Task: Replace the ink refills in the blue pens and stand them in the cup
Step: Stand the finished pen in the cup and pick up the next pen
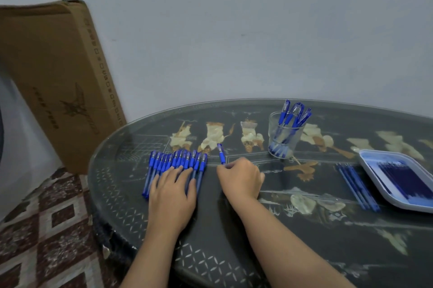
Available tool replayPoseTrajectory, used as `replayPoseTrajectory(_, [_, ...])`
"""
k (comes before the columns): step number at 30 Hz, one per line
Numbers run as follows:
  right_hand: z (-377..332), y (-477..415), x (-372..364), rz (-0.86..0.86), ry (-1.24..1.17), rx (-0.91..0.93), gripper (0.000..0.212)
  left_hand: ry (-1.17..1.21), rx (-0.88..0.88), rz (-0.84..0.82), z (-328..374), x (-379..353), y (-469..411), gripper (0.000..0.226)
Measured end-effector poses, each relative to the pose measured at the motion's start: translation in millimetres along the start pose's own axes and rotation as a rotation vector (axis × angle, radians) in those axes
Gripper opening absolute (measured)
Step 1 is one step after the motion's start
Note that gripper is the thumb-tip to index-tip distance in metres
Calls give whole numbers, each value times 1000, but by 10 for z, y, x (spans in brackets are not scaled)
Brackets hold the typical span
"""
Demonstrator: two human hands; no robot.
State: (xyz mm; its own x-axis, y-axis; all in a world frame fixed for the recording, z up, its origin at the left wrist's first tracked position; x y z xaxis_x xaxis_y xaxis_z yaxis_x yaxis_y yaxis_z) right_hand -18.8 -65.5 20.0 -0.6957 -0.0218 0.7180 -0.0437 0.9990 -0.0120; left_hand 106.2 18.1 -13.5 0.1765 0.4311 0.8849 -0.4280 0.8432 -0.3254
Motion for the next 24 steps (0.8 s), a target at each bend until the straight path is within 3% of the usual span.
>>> replayPoseTrajectory(6, [504,9,616,52,-67,91,3,-15,-59,98,9,83,6,39])
replayPoseTrajectory(11, [1104,56,1077,160,13,153,5,62,-30,161,300,137,-31,38])
replayPoseTrajectory(18, [1605,5,1424,189,80,231,9,513,-102,-60,1413,-28,10,34])
replayPoseTrajectory(24, [1754,-65,1392,149,-55,418,17,766,-34,-195,1737,-289,197,22])
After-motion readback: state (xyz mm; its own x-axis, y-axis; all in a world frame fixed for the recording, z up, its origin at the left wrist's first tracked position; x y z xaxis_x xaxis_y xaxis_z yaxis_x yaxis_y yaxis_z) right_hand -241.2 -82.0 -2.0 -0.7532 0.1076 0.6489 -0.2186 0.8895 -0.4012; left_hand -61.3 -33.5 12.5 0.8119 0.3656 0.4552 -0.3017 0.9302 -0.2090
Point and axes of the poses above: each hand's wrist, its own y-axis away from the middle knuckle, its own x-axis out of the back of the hand, z = x × y, the point moved 1 cm from there along -y, towards the middle knuckle, and after that the axes turned 6 degrees about -z, right-handed, at the moved point
